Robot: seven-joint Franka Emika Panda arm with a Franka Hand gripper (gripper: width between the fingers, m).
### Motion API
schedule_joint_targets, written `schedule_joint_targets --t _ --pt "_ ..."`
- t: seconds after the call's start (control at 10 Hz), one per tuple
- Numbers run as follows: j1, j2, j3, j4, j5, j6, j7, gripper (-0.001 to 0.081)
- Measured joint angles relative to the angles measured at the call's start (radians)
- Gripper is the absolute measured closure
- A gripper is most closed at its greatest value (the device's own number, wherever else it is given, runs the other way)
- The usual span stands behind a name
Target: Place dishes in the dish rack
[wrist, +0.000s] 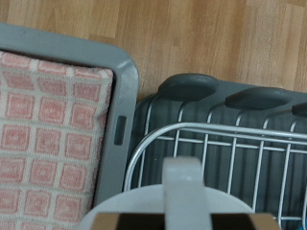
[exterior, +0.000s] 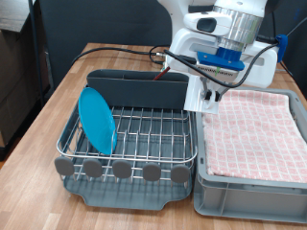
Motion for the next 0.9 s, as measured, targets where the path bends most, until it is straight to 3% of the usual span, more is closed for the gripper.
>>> schedule_joint_targets --t 0.9 --pt "-0.043 0.176 -0.025 0.172 0.051 0.016 -0.064 0.0734"
